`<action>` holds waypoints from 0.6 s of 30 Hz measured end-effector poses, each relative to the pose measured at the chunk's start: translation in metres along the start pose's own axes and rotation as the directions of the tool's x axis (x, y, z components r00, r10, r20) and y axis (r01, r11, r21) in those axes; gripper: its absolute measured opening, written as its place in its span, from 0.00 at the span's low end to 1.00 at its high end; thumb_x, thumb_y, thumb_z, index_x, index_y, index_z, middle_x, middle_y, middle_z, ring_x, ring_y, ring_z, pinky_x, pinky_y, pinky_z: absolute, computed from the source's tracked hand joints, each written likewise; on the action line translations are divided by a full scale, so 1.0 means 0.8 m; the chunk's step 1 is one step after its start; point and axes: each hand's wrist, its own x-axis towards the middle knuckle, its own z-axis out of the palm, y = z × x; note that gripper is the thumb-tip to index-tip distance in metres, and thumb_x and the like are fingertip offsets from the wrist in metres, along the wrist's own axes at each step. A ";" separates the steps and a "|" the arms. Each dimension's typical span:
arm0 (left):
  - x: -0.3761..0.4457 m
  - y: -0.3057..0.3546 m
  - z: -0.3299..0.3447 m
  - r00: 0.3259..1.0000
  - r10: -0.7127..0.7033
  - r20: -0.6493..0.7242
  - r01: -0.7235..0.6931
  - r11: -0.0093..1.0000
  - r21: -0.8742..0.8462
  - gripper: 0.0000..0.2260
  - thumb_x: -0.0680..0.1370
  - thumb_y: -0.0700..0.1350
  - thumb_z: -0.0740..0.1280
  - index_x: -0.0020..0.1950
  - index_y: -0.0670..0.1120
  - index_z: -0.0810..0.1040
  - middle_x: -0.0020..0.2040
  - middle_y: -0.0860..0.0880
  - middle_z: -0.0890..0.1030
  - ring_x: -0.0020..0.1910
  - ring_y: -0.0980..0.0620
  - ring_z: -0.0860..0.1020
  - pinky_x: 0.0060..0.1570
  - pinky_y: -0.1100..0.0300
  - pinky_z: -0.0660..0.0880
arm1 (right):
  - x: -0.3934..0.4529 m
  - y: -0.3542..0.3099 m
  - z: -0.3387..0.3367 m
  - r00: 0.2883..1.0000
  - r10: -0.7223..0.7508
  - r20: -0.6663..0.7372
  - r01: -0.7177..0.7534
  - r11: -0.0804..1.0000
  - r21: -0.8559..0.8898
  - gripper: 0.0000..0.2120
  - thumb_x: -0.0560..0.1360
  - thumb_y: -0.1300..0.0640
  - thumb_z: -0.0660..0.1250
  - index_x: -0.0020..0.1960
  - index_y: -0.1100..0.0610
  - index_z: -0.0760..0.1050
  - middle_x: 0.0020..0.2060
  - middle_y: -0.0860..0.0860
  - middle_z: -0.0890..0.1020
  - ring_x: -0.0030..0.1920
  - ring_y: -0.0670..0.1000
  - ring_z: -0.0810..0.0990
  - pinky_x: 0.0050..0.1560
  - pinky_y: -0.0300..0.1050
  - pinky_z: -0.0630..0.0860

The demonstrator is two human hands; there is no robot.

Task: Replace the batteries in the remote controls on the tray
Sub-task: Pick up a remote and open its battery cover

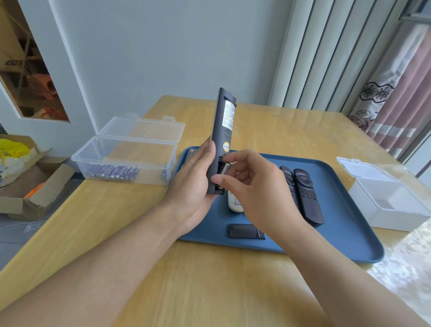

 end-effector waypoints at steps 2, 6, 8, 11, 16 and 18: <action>0.000 0.001 0.000 1.000 0.011 -0.018 -0.011 1.000 -0.004 0.12 0.85 0.51 0.59 0.63 0.53 0.80 0.53 0.49 0.86 0.50 0.51 0.84 0.49 0.57 0.82 | 0.000 0.000 0.000 0.998 0.060 0.005 -0.060 0.995 0.084 0.12 0.72 0.55 0.78 0.51 0.50 0.77 0.36 0.47 0.82 0.35 0.46 0.78 0.33 0.38 0.74; 0.002 0.005 0.000 0.998 0.028 -0.048 -0.027 0.999 0.027 0.17 0.85 0.53 0.59 0.69 0.47 0.77 0.56 0.41 0.83 0.48 0.48 0.82 0.46 0.56 0.81 | 0.000 -0.006 -0.007 0.995 0.093 0.022 -0.096 0.966 0.240 0.13 0.72 0.60 0.77 0.53 0.54 0.78 0.38 0.52 0.84 0.36 0.48 0.80 0.39 0.44 0.76; 0.004 0.009 -0.002 0.997 0.037 -0.066 -0.037 0.999 0.012 0.19 0.85 0.53 0.59 0.68 0.42 0.76 0.53 0.41 0.81 0.46 0.49 0.81 0.48 0.55 0.82 | 0.001 -0.011 -0.014 0.990 0.132 0.054 -0.143 0.886 0.440 0.10 0.75 0.60 0.74 0.55 0.57 0.79 0.41 0.55 0.85 0.38 0.49 0.81 0.40 0.44 0.75; 0.006 0.014 -0.004 0.999 0.010 -0.048 -0.010 1.000 0.000 0.21 0.84 0.54 0.61 0.68 0.40 0.77 0.53 0.41 0.80 0.47 0.48 0.81 0.58 0.50 0.80 | 0.004 -0.018 -0.024 0.963 0.198 0.181 -0.268 0.735 0.623 0.10 0.78 0.60 0.69 0.58 0.55 0.82 0.43 0.52 0.84 0.41 0.47 0.82 0.37 0.40 0.71; 0.005 0.015 -0.004 0.999 -0.024 -0.047 0.026 0.999 0.027 0.22 0.83 0.55 0.62 0.67 0.39 0.77 0.53 0.42 0.82 0.45 0.47 0.81 0.49 0.55 0.82 | 0.006 -0.014 -0.017 0.882 0.319 0.347 -0.469 0.508 0.722 0.14 0.78 0.66 0.57 0.57 0.61 0.79 0.36 0.52 0.76 0.32 0.49 0.75 0.28 0.38 0.70; 0.005 0.014 -0.004 0.999 -0.047 -0.021 0.048 0.997 0.052 0.22 0.83 0.55 0.62 0.66 0.38 0.78 0.55 0.43 0.83 0.46 0.47 0.81 0.56 0.52 0.80 | 0.005 -0.014 -0.016 0.892 0.309 0.329 -0.452 0.636 0.626 0.12 0.80 0.64 0.57 0.55 0.60 0.79 0.32 0.49 0.72 0.27 0.48 0.65 0.24 0.37 0.59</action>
